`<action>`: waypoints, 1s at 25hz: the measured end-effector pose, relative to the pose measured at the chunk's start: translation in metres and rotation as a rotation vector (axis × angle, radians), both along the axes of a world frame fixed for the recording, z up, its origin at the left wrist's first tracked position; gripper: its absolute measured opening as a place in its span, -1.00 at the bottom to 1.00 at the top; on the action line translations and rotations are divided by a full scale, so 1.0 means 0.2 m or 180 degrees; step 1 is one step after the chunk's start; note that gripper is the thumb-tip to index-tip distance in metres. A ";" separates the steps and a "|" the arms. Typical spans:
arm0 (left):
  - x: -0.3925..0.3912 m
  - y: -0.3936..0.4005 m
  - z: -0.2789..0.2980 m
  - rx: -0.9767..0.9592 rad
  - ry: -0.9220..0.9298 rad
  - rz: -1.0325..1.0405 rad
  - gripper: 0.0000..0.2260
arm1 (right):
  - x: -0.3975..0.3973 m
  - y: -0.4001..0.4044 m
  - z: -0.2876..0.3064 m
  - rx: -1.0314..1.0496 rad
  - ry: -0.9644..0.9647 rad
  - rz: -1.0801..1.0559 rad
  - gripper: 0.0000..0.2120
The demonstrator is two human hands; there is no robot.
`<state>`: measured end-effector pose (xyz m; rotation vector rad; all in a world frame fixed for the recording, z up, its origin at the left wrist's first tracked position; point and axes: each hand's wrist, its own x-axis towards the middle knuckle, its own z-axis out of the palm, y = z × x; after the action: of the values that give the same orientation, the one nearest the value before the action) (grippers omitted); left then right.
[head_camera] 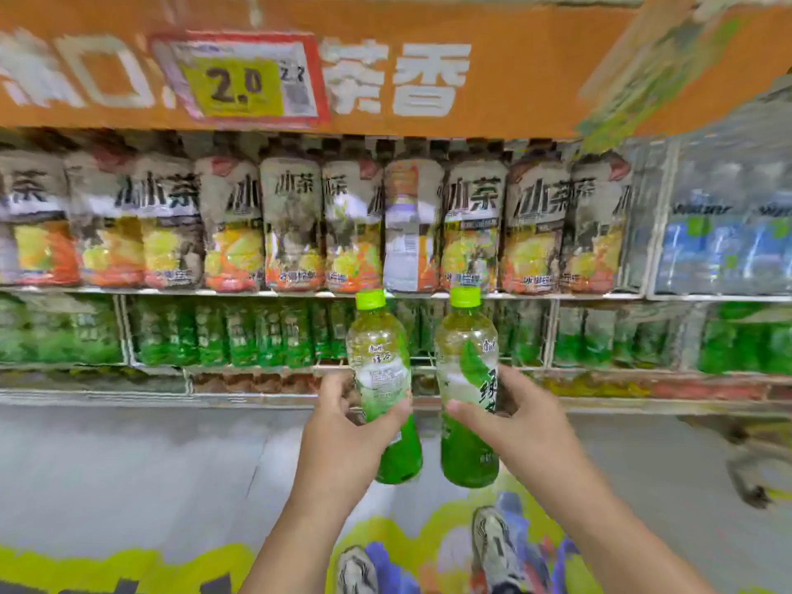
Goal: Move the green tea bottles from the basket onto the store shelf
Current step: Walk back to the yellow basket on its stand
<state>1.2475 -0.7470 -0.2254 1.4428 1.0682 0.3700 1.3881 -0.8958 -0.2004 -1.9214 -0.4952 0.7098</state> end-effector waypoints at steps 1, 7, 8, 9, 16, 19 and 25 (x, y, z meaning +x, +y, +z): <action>0.00 0.02 -0.08 0.0006 0.0064 0.0005 -0.61 | -0.01 0.01 -0.08 -0.0031 0.0043 -0.0047 -0.66; 0.09 0.11 -0.57 -0.0028 0.0265 0.0048 -0.64 | -0.03 0.06 -0.62 -0.0203 0.0212 -0.0220 -0.67; 0.12 0.12 -0.65 0.0001 0.0286 0.0072 -0.63 | -0.01 0.07 -0.70 -0.0213 0.0248 -0.0233 -0.66; 0.16 0.14 -0.74 0.0020 0.0290 0.0092 -0.63 | 0.01 0.10 -0.79 -0.0216 0.0255 -0.0242 -0.65; 0.49 0.32 -1.22 0.0391 0.0171 0.0082 -0.69 | 0.34 0.36 -1.28 -0.0157 0.0013 -0.0282 -0.77; 0.60 0.41 -1.32 0.0834 0.0321 0.0142 -0.69 | 0.47 0.48 -1.39 -0.0204 -0.0133 -0.0465 -0.77; 0.74 0.55 -1.40 0.0980 0.0669 0.0102 -0.61 | 0.66 0.63 -1.49 -0.0385 -0.0104 -0.0587 -0.65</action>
<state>1.3962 -0.6372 -0.5050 1.7697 1.2436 0.4264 1.5201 -0.7688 -0.4992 -2.0637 -0.2958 0.6009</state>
